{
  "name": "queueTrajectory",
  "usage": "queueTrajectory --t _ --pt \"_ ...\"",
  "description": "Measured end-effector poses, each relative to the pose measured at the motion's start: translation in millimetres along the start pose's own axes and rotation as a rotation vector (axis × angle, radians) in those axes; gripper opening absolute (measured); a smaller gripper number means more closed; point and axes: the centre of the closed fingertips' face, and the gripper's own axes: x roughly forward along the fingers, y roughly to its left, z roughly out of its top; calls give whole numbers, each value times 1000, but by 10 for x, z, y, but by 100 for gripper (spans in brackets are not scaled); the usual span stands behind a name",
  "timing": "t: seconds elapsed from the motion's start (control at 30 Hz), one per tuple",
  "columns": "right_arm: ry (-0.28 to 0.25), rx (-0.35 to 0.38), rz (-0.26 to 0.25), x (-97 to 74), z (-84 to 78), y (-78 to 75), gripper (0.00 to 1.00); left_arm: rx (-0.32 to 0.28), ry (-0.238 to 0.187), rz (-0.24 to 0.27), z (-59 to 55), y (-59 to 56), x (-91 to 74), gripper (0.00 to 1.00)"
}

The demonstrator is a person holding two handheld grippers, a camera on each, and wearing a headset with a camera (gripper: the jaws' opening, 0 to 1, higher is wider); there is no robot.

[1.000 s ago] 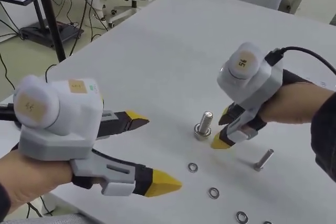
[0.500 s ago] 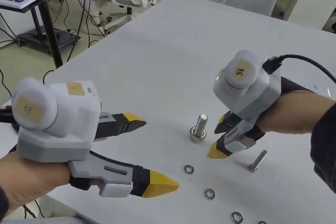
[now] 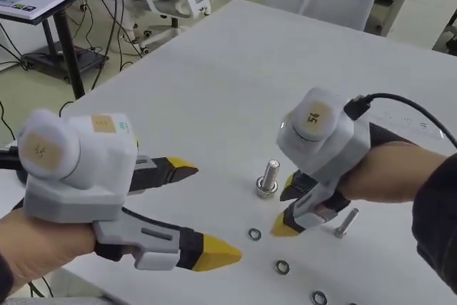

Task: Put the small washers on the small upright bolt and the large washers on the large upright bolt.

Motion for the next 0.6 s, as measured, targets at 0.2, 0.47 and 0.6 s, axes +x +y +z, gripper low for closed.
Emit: queueTrajectory --t 0.2,0.47,0.6 --pt "2 -13 16 74 32 94 34 4 1 -2 1 -13 3 80" --pt "20 -29 33 182 30 150 29 3 2 -8 -10 -32 18 80" --pt "33 -41 35 245 24 145 28 0 0 -7 -13 -26 19 80"
